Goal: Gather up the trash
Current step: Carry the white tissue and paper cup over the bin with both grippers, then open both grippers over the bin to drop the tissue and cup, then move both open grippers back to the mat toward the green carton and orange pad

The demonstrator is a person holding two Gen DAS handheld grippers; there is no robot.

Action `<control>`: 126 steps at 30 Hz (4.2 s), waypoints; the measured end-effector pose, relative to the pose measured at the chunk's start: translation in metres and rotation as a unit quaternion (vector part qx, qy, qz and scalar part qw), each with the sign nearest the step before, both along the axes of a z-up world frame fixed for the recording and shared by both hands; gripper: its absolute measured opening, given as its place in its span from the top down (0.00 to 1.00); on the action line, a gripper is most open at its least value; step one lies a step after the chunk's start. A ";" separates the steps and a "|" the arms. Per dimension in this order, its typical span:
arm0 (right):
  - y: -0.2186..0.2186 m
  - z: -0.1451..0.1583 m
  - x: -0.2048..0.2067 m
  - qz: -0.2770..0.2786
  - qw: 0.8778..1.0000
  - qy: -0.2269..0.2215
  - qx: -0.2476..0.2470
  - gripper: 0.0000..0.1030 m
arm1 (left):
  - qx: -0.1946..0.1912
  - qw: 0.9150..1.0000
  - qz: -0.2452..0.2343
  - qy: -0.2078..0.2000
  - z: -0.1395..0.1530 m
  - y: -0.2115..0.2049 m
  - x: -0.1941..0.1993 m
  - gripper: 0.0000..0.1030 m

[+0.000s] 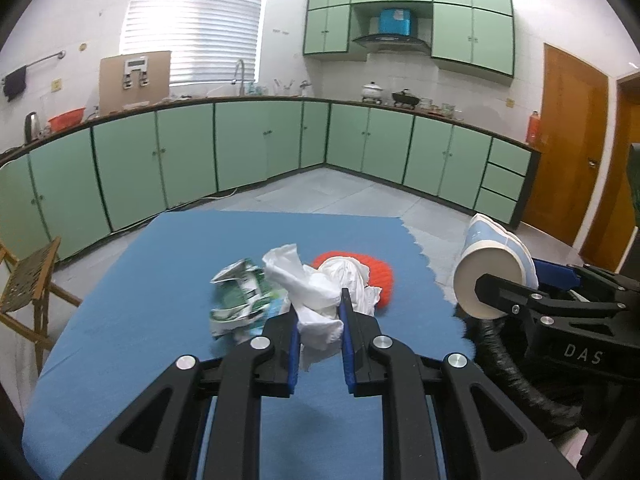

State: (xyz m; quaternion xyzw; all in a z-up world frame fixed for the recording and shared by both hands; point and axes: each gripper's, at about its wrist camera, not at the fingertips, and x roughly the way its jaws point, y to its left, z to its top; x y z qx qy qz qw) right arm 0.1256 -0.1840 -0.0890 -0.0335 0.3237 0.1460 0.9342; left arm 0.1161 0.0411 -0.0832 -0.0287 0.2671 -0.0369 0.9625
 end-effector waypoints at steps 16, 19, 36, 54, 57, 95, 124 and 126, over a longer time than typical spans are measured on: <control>-0.073 -0.003 -0.010 -0.075 0.997 -0.006 -0.003 0.30 | -0.006 0.997 -0.074 -0.007 0.003 -0.073 0.013 0.84; -0.085 -0.006 -0.010 -0.089 0.996 -0.003 -0.004 0.30 | -0.005 0.996 -0.088 -0.005 0.001 -0.084 0.016 0.84; -0.155 -0.038 0.000 -0.166 0.986 0.026 -0.017 0.30 | -0.005 0.987 -0.162 0.018 -0.022 -0.161 0.040 0.84; -0.215 -0.056 -0.002 -0.244 0.968 0.035 -0.036 0.15 | -0.016 0.973 -0.223 0.054 -0.042 -0.209 0.054 0.57; -0.211 -0.054 -0.003 -0.245 0.969 0.030 -0.031 0.13 | -0.013 0.976 -0.211 0.048 -0.040 -0.200 0.052 0.53; 0.035 -0.049 0.037 -0.028 0.999 0.011 -0.009 0.12 | 0.023 0.997 0.061 0.042 -0.045 0.064 0.020 0.48; 0.033 -0.078 0.067 -0.034 0.999 0.033 -0.024 0.18 | 0.001 0.997 0.048 0.053 -0.055 0.057 0.064 0.48; 0.036 -0.076 0.071 -0.032 0.999 0.031 -0.025 0.18 | -0.002 0.997 0.052 0.051 -0.052 0.060 0.075 0.48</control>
